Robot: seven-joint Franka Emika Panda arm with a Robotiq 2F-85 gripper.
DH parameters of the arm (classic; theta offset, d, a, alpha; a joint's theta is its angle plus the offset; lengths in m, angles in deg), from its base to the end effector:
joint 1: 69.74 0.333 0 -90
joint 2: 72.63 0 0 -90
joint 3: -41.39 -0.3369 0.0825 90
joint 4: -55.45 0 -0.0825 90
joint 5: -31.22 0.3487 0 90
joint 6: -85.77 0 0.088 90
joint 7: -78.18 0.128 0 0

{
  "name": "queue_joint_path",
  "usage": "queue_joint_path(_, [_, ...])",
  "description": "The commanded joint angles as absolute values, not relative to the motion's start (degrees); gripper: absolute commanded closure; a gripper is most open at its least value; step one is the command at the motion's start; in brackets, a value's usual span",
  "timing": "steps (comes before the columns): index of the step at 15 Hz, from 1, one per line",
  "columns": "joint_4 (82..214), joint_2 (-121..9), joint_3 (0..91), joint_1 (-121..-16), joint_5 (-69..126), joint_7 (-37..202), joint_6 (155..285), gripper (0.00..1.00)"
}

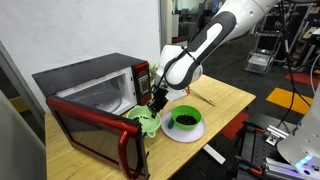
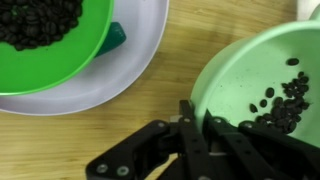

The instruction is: Place the light green bowl inside the microwave

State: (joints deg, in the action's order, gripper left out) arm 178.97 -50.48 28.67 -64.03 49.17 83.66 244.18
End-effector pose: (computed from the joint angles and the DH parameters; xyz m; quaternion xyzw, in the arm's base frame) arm 0.5561 0.1698 0.2704 -0.9868 0.0388 -0.0830 0.1337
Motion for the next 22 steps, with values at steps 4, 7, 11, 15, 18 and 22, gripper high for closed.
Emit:
queue_joint_path(4, [174.7,-49.6,28.2,-63.7,54.7,88.7,245.6,0.98])
queue_joint_path(7, [171.9,-48.6,29.2,-62.9,54.4,93.2,244.8,0.98])
queue_joint_path(11, [167.7,-45.9,30.4,-61.5,53.4,98.5,244.4,0.98])
queue_joint_path(15, [164.4,-43.7,33.2,-58.7,51.7,104.5,243.3,0.98])
queue_joint_path(18, [162.6,-42.7,36.2,-55.9,49.6,109.8,242.1,0.98])
queue_joint_path(22, [160.4,-41.4,38.5,-53.2,47.0,114.9,240.9,0.98])
